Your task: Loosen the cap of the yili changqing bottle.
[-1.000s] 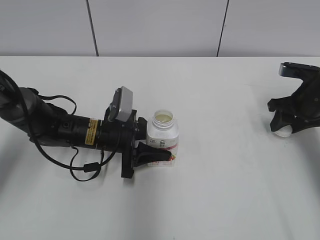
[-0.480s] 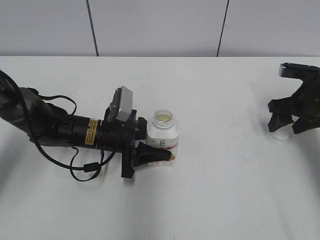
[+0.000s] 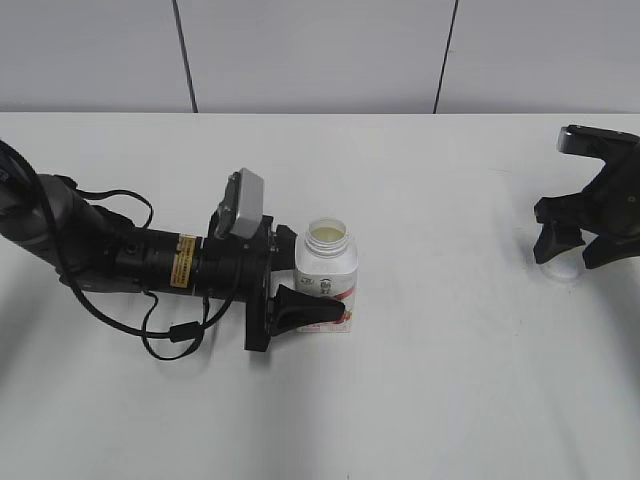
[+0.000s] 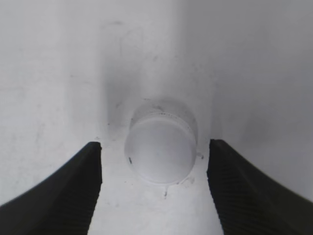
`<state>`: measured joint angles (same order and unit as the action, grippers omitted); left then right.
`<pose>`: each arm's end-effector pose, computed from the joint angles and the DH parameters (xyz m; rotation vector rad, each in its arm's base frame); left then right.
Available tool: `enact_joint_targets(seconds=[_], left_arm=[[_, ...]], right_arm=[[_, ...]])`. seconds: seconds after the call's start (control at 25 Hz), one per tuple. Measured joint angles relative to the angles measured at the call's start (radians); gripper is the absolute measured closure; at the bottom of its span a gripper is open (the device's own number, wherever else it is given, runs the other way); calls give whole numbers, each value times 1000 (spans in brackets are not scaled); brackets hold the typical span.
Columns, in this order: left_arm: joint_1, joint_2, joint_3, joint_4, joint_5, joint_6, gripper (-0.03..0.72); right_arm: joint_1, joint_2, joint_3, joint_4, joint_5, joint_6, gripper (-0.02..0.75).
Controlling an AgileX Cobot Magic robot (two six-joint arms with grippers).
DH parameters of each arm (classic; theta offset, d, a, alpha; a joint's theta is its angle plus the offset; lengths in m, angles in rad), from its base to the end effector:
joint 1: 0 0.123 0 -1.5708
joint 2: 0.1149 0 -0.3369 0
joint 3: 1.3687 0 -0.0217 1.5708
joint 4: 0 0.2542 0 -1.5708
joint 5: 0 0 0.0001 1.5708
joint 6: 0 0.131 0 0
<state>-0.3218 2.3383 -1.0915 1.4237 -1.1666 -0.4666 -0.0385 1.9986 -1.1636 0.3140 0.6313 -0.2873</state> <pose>0.3593 -0.2453 0.0724 1.4320 1.4548 -1.0829 0.4032 0.0084 0.1287 -0.0179 2.9096 0.2563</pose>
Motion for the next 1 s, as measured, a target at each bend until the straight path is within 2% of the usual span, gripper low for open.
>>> enact_joint_targets(seconds=[0.16, 0.28, 0.6, 1.0], left_arm=[[0, 0, 0, -11, -28, 0, 146], [0, 0, 0, -12, -33, 0, 99], [0, -21, 0, -15, -36, 0, 92], [0, -145, 0, 35, -37, -45, 95]], right_arm=[[0, 0, 0, 7, 19, 10, 204], [0, 0, -12, 15, 68, 11, 204], [0, -6, -106, 24, 205, 11, 204], [0, -126, -110, 94, 233, 13, 205]])
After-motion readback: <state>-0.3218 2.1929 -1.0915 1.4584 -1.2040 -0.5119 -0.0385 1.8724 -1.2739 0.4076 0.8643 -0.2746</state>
